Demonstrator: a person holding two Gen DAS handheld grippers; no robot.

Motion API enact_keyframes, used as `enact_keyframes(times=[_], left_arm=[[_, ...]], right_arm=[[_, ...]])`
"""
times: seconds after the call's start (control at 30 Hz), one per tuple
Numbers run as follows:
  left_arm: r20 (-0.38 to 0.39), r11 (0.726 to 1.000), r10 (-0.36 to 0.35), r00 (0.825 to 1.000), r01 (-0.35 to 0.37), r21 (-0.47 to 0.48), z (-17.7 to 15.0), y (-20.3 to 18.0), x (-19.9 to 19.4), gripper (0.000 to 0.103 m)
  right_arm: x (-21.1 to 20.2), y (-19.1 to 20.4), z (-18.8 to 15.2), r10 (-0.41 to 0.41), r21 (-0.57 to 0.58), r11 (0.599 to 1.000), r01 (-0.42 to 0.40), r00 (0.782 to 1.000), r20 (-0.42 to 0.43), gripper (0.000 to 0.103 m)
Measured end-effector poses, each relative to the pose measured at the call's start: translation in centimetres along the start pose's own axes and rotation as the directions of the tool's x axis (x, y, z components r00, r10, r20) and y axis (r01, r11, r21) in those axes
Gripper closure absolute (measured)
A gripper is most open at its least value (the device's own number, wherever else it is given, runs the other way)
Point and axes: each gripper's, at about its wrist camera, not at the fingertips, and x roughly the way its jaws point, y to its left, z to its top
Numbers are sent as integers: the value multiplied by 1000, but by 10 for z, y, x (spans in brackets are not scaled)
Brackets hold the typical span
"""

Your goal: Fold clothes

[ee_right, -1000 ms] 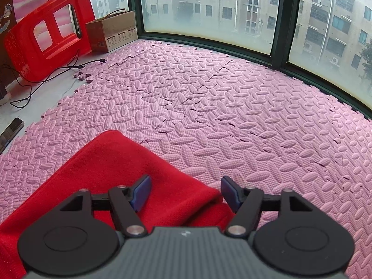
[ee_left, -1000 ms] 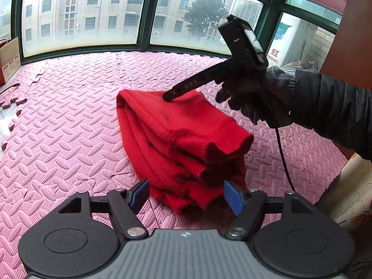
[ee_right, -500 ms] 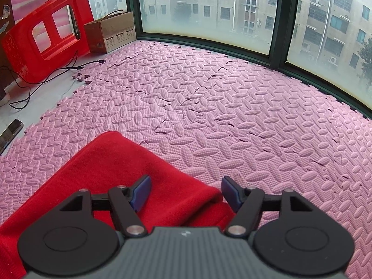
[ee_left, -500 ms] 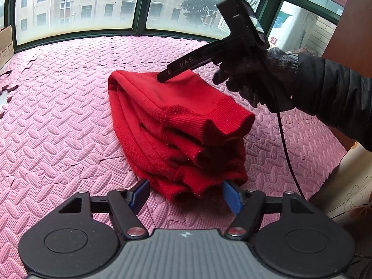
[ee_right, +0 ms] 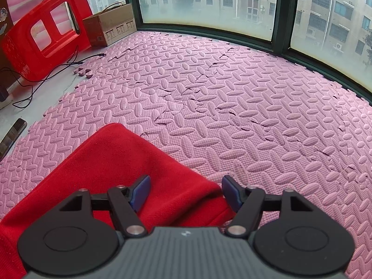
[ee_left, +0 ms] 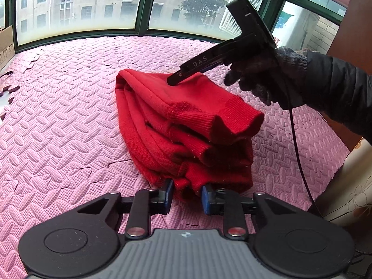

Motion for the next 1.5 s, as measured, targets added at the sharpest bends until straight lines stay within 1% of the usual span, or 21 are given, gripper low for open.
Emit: enact_keyframes(times=[0.2, 0.4, 0.53, 0.77, 0.87, 0.97, 1.0, 1.03, 1.07, 1.1, 1.13, 1.2, 1.27, 1.33, 1.37, 1.4, 1.43, 1.5], left_arm=[[33, 996, 79, 996, -78, -40, 9, 30, -5, 78], [50, 986, 145, 988, -140, -93, 25, 66, 6, 78], [62, 984, 161, 985, -156, -86, 38, 78, 14, 78], [52, 980, 159, 986, -151, -128, 56, 99, 30, 78], [41, 976, 172, 984, -165, -145, 56, 102, 29, 74], [30, 970, 186, 982, -178, -162, 55, 106, 27, 66], [27, 969, 190, 981, -183, -168, 55, 107, 26, 56], [23, 967, 194, 981, -188, -173, 54, 108, 26, 50], [18, 965, 198, 980, -191, -180, 54, 110, 25, 49], [10, 962, 196, 981, -190, -198, 53, 112, 25, 45], [2, 958, 195, 981, -191, -214, 52, 115, 24, 38], [-10, 950, 212, 977, -208, -235, 51, 118, 23, 32], [-14, 943, 225, 974, -221, -249, 51, 119, 20, 28], [-13, 938, 237, 971, -232, -258, 51, 121, 17, 18], [-12, 935, 243, 970, -237, -262, 51, 121, 15, 17], [-8, 934, 246, 969, -240, -264, 51, 121, 14, 15], [-4, 933, 250, 968, -243, -266, 52, 121, 12, 13], [-1, 928, 260, 966, -250, -278, 53, 122, 9, 8]], right_arm=[[-13, -5, -12, -19, 34, 999, 20, 1000, -20, 34], [-26, -10, -24, -38, 68, 997, 40, 998, -41, 34], [-36, -12, -33, -49, 95, 994, 53, 997, -53, 34], [-53, -10, -58, -38, 196, 979, 47, 998, -48, 34], [-60, -5, -65, -57, 200, 978, 60, 998, -23, 34], [-70, 1, -65, -98, 163, 982, 92, 995, 27, 34], [-73, 4, -65, -112, 150, 983, 104, 993, 43, 34], [-77, 7, -64, -125, 131, 984, 117, 991, 57, 34], [-79, 10, -63, -135, 111, 986, 127, 988, 69, 34], [-83, 17, -62, -143, 79, 988, 136, 986, 84, 34], [-87, 23, -62, -149, 48, 988, 145, 984, 99, 34], [-91, 33, -63, -156, 6, 988, 156, 980, 120, 34], [-98, 56, -66, -155, -81, 982, 168, 976, 155, 33], [-100, 69, -67, -149, -130, 976, 173, 974, 172, 33], [-100, 84, -70, -145, -191, 965, 181, 971, 188, 33], [-99, 99, -73, -141, -250, 949, 190, 969, 203, 31], [-99, 114, -76, -135, -308, 930, 199, 967, 217, 25], [-95, 142, -83, -131, -422, 877, 229, 960, 249, 21]])
